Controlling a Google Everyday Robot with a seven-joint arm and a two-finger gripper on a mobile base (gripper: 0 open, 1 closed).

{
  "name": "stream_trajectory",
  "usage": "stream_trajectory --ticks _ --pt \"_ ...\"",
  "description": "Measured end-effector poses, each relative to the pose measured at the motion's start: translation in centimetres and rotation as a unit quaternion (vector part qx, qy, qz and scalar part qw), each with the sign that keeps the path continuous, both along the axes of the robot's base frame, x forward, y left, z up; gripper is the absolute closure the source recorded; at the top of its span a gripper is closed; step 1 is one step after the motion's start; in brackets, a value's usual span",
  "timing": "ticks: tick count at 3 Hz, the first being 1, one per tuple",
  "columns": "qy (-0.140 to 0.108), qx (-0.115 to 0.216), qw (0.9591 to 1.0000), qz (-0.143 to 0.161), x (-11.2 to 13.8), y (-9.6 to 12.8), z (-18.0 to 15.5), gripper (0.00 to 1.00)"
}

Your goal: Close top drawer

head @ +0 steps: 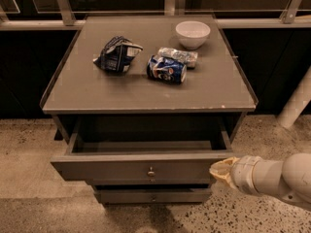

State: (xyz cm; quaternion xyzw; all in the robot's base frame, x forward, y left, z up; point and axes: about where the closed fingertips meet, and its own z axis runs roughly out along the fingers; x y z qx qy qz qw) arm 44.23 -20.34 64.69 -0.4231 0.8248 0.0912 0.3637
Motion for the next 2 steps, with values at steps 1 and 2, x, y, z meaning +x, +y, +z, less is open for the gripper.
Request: stream_trajectory --ticks 1,2 --pt "0.000 0.000 1.0000 0.000 0.00 0.00 0.00 1.00" --pt "-0.004 0.037 0.9993 -0.001 0.13 -0.80 -0.58 1.00"
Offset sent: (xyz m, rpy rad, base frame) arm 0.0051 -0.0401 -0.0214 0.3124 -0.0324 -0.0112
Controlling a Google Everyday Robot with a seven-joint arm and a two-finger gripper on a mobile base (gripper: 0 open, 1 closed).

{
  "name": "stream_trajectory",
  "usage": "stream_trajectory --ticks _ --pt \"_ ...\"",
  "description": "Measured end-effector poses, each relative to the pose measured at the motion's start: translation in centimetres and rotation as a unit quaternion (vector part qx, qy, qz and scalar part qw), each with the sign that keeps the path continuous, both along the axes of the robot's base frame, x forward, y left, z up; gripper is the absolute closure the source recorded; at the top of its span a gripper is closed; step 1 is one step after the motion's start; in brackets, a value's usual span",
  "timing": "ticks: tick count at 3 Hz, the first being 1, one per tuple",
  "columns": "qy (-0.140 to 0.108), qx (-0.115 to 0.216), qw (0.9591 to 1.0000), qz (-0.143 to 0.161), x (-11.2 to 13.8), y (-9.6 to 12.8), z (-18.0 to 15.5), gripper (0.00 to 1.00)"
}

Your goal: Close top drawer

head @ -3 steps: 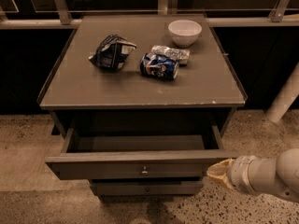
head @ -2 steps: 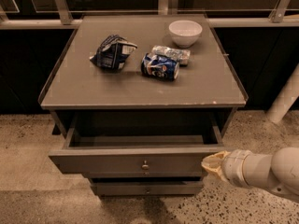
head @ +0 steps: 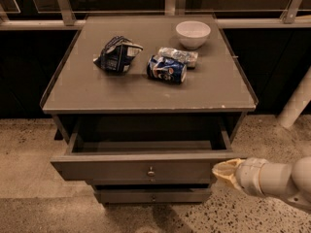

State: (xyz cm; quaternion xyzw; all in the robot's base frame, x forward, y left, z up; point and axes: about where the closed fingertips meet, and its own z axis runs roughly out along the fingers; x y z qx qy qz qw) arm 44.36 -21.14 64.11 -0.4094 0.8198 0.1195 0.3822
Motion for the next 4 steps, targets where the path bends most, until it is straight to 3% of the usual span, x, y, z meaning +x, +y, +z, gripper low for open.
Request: stream_trajectory --ticks 1,2,4 --pt "0.000 0.074 0.9973 0.003 1.3 -1.4 -1.6 1.00" --pt "-0.002 0.110 0.9939 0.004 2.7 -2.2 -2.3 1.00" --pt "-0.029 0.097 0.9948 0.011 5.9 -1.8 -1.6 1.00"
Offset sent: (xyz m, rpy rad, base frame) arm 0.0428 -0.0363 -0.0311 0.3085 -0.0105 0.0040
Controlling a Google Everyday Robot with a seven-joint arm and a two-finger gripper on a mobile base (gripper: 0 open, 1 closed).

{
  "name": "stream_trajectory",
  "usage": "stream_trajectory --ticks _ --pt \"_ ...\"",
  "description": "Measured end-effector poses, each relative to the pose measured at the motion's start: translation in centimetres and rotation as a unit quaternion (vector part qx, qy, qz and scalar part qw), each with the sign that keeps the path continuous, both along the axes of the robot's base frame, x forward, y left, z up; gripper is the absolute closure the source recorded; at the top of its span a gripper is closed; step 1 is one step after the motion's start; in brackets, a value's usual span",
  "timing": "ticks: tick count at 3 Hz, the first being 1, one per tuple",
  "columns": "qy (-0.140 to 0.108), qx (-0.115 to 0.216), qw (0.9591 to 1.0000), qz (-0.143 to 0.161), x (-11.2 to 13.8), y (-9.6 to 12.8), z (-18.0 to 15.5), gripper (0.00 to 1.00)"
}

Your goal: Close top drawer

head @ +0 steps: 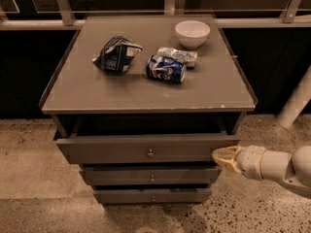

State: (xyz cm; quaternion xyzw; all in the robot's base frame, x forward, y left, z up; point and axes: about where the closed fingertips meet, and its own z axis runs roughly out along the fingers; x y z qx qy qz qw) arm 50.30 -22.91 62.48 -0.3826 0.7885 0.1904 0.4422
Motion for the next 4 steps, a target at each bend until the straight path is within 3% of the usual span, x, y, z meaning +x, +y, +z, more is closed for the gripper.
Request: stream_trajectory --ticks 1,4 --pt "-0.022 -0.024 0.9995 0.004 2.3 0.8 1.0 1.00" --pt "-0.042 -0.052 0.9977 -0.002 3.6 0.7 2.1 1.00"
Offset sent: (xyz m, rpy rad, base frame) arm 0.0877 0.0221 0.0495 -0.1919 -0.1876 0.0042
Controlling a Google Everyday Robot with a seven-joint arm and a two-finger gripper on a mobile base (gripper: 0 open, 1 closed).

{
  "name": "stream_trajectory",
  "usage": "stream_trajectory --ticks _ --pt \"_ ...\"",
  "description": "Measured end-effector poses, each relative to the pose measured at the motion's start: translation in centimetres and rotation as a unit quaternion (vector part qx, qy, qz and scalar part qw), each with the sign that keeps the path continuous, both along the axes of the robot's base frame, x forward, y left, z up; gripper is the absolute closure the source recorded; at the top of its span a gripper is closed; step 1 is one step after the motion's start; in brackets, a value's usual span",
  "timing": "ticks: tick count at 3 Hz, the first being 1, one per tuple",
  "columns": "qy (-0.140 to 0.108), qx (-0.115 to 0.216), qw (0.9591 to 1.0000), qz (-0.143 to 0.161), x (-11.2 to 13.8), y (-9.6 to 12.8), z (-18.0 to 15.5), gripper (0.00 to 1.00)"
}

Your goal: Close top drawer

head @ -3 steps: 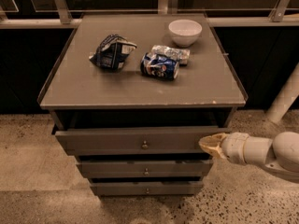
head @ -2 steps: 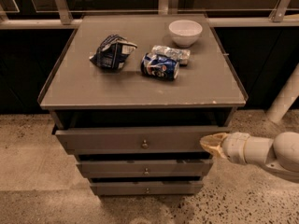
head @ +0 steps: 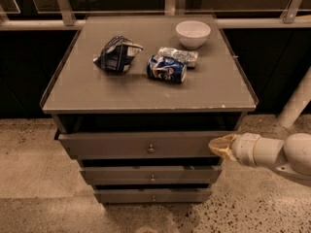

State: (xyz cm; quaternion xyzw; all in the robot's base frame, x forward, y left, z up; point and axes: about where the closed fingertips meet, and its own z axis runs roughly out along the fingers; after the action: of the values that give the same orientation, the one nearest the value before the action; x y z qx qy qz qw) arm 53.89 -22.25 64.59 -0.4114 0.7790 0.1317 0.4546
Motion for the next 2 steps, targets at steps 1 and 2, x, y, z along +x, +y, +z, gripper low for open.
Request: stream_trajectory --ticks 1,2 --pt "-0.003 -0.013 0.9999 -0.005 0.1 -0.5 0.4 1.00" --pt "-0.004 -0.043 0.9986 -0.030 -1.7 -0.8 1.2 1.00"
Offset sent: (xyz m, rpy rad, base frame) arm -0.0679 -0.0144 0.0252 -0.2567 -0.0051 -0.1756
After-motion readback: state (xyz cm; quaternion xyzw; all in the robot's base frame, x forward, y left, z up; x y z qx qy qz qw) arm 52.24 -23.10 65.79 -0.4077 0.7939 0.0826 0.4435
